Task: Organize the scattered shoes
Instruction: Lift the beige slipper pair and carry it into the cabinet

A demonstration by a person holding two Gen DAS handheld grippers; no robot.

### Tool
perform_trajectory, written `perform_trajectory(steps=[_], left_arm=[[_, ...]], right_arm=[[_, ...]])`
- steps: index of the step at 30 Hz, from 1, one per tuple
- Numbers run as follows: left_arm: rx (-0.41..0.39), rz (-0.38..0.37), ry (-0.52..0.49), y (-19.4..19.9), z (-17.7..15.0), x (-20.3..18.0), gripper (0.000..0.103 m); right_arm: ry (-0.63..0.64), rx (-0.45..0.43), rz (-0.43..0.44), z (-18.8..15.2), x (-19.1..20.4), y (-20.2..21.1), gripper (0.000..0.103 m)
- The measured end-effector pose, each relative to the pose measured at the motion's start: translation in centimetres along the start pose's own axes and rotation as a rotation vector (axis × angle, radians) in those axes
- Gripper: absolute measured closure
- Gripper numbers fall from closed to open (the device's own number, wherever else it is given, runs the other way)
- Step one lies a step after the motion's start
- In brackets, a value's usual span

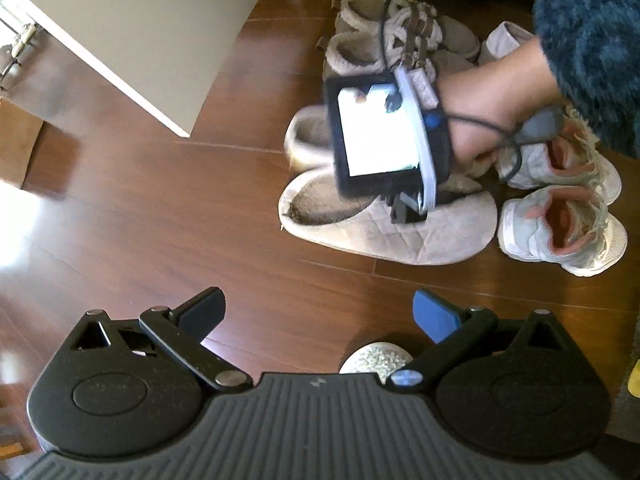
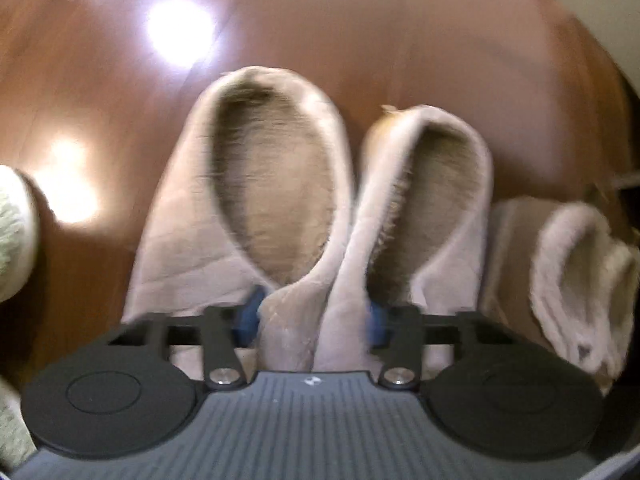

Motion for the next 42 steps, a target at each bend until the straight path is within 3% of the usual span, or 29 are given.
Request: perform_trajectory(steps=[3,6,12,16,22,27,33,37,39,42], left_arm=[[-0.01,0.0,-0.008,1.3,0.4,-0.2,0.001],[-0.02,0.003,-0.018,3.2,0.9,-0.4,0.001],[-0.052,0.03,-0.071,8.7,2.3,-1.0,0.001],[-0.116,0.027,-0.09,13.2,4.9,-2.0,0.001],[-0.267,-0.004,-0.134,16.1,12.0,-4.4,0.001],[-0.398,-0.052,-0.227,14.1,18.6,-6.6,0.001],[-0.514,-0.133,-0.353,8.1,26.4,-10.7,0.002],[-0.51,-0.192,-0.425,4.0,29.4,-13.7,0.002],[-0.489,-0.207,-0.422,2.2,30.8,-15.1,0.002],[-0.474,-0.216,-0.373,1.0,33.3,-16.3,0.002]], right_arm=[[-0.086,-0.026,0.057,-0.3,0.7,1.8,0.083],[-0.288,-0.109,0.097,-1.6,0.2,6.2,0.083],[-0.86,-0.27,0.125,-9.0,-4.8,20.0,0.083],[-1.125,-0.352,0.031,-14.5,-9.3,30.4,0.083],[-1.398,-0.43,-0.275,-21.7,-18.6,42.7,0.082],[-1.549,-0.405,-0.413,-25.9,-26.3,42.0,0.081],[-1.535,-0.423,-0.58,-29.3,-31.9,37.4,0.081],[-1.472,-0.473,-0.651,-30.4,-32.2,36.9,0.08],[-1.474,-0.484,-0.651,-31.6,-32.6,36.7,0.078],[-1.374,-0.448,-0.679,-31.9,-32.5,36.4,0.07]])
Point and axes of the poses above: each gripper's, at about its wrist camera, not at the fingertips, and y roughly against the way its jaws point, x to its left, z to its top, the point moved 8 cm from there along -y, roughly the way its jaws point, and after that the axes turned 12 degrees about y, right-handed, at the moved point
